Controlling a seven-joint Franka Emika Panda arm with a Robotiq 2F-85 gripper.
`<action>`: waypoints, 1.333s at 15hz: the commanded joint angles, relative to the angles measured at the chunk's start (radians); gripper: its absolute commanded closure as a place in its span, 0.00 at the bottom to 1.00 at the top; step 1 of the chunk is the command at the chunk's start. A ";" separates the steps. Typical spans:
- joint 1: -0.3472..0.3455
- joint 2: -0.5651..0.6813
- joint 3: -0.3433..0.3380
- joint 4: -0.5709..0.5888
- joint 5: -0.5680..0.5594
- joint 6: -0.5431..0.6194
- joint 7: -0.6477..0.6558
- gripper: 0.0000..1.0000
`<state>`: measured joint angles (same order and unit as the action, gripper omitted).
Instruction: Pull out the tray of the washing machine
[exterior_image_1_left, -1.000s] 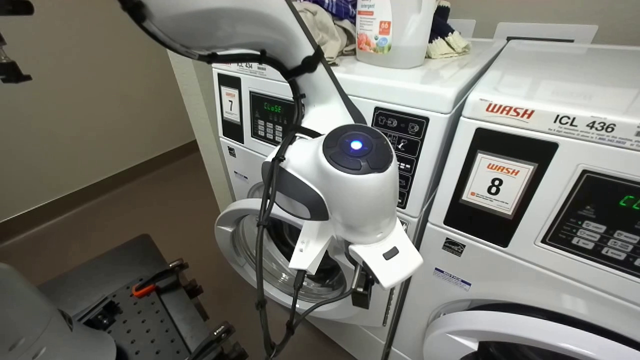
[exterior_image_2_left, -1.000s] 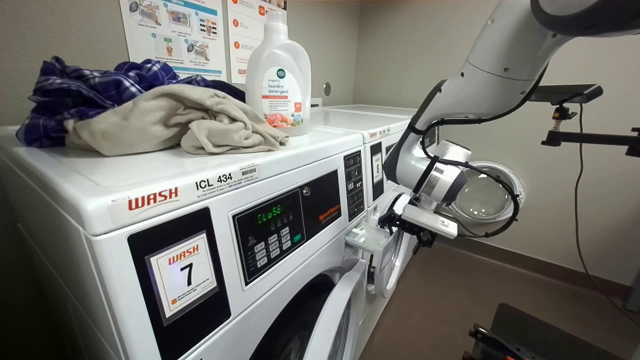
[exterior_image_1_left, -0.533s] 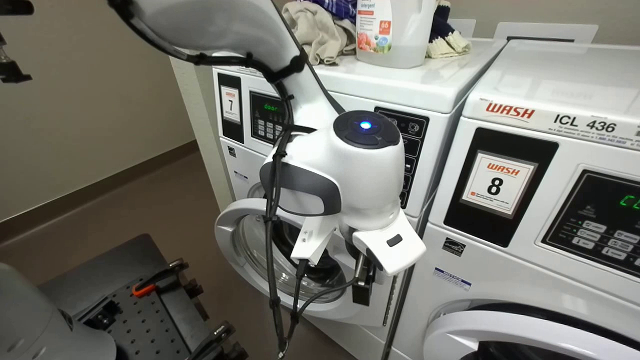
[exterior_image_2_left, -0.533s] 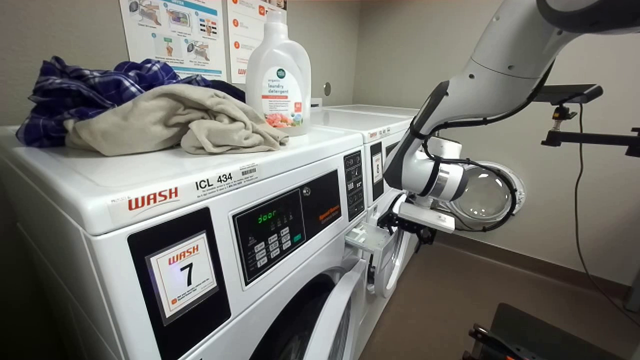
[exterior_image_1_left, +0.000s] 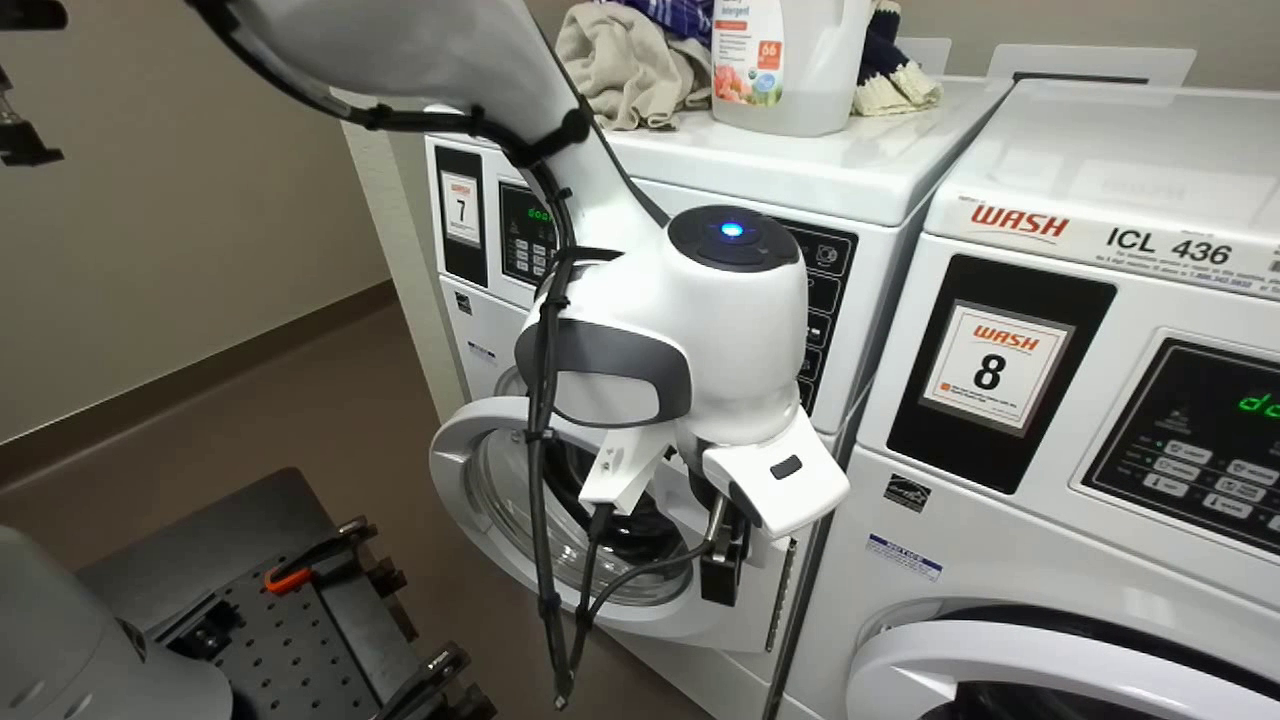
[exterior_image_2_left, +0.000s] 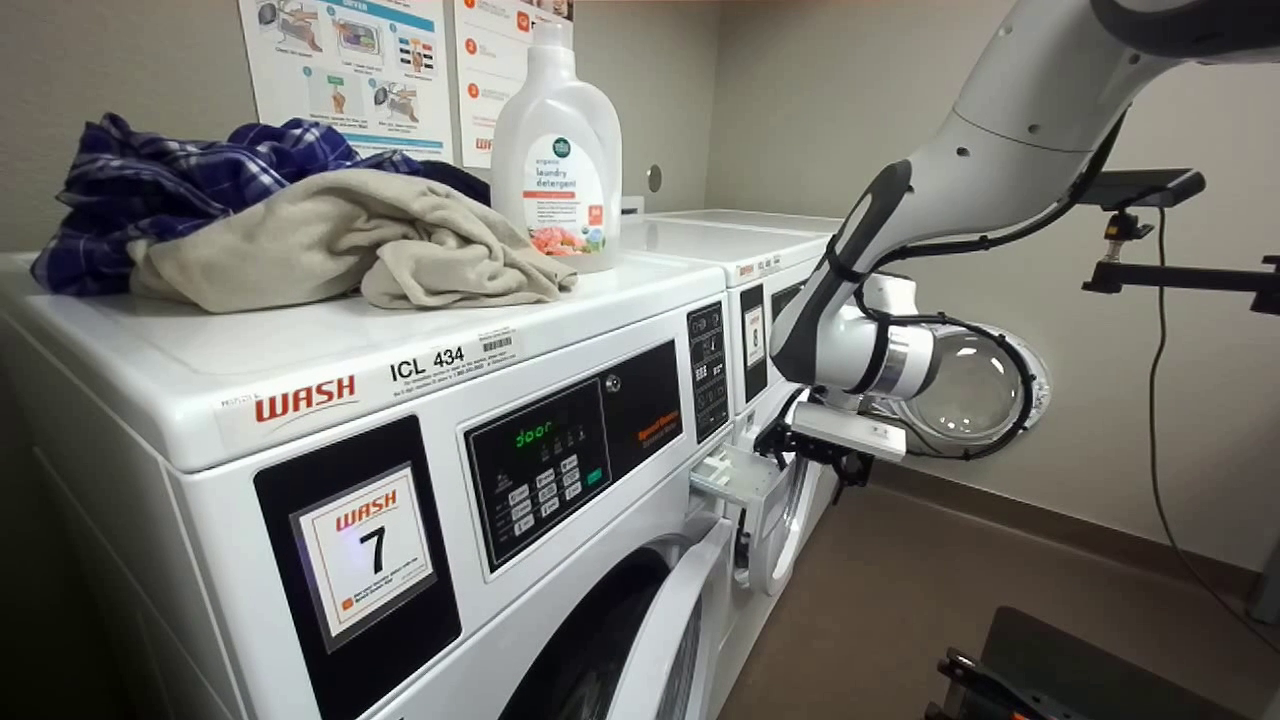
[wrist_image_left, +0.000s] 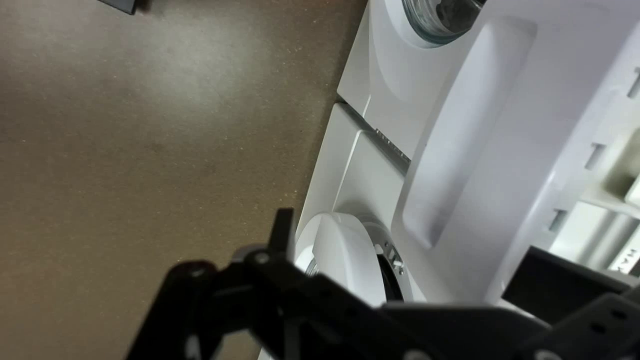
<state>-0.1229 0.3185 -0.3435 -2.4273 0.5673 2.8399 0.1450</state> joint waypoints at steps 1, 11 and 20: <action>0.008 -0.063 -0.006 -0.045 0.002 0.011 0.005 0.00; -0.059 -0.260 0.066 -0.073 -0.174 -0.047 0.103 0.00; -0.061 -0.471 0.115 -0.057 -0.432 -0.273 0.151 0.00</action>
<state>-0.1671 -0.0604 -0.2622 -2.4696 0.2029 2.6570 0.2688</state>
